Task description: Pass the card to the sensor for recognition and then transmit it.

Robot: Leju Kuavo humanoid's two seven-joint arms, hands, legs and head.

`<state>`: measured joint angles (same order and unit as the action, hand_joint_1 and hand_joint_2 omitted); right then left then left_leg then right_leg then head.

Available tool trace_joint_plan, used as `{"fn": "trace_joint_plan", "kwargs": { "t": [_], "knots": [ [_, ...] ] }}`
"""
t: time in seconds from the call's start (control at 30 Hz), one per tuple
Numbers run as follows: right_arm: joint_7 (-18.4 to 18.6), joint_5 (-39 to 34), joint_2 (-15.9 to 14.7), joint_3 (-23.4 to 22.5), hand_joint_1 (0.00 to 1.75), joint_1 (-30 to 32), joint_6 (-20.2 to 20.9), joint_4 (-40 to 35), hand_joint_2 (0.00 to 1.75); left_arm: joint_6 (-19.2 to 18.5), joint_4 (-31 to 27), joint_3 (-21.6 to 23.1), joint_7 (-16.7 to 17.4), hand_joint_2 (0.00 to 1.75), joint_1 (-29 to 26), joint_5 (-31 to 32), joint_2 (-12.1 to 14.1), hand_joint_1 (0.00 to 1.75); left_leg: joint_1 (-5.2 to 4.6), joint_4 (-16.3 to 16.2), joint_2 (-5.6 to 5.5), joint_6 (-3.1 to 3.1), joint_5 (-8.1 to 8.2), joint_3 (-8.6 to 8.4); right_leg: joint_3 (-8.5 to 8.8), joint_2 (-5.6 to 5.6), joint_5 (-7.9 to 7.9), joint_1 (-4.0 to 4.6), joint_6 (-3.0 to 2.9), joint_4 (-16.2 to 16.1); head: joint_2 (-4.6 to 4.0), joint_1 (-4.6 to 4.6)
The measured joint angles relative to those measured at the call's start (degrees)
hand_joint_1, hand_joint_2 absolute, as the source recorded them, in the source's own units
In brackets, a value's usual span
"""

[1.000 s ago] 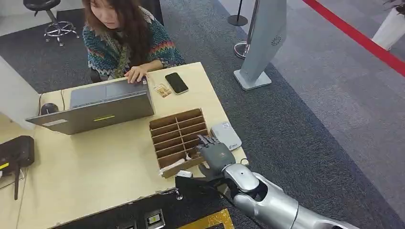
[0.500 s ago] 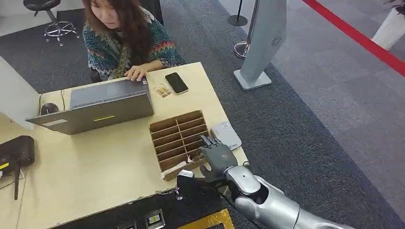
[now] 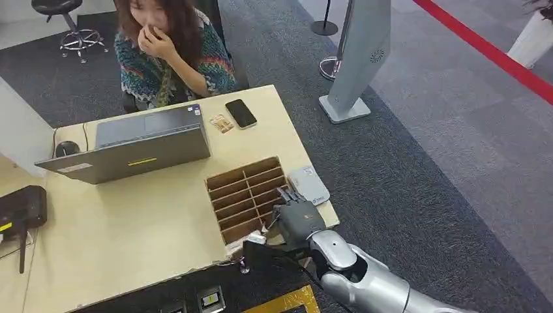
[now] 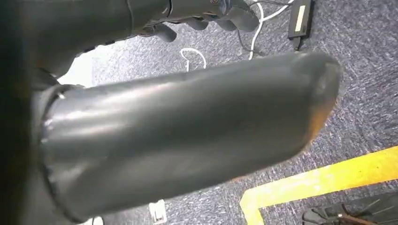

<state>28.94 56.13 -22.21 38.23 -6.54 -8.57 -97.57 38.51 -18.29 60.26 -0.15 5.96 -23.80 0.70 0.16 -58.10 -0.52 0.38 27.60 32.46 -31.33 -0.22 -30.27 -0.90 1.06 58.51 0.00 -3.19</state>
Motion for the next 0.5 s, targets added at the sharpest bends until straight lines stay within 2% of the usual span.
{"fn": "trace_joint_plan", "kwargs": {
  "t": [0.5],
  "knots": [
    [-1.01, -0.09, 0.5, 0.11, 1.75, -0.23, -0.74, 1.29, 1.75, 0.0, 0.0, 0.13, 0.0, 0.0, 0.01, -0.66, -0.07, 0.0, 0.0, 0.0, 0.0, 0.0, 0.0, -0.01, 0.01, 0.03, 0.0, 0.0, 0.0, 0.0, 0.0, 0.0]
  ]
}}
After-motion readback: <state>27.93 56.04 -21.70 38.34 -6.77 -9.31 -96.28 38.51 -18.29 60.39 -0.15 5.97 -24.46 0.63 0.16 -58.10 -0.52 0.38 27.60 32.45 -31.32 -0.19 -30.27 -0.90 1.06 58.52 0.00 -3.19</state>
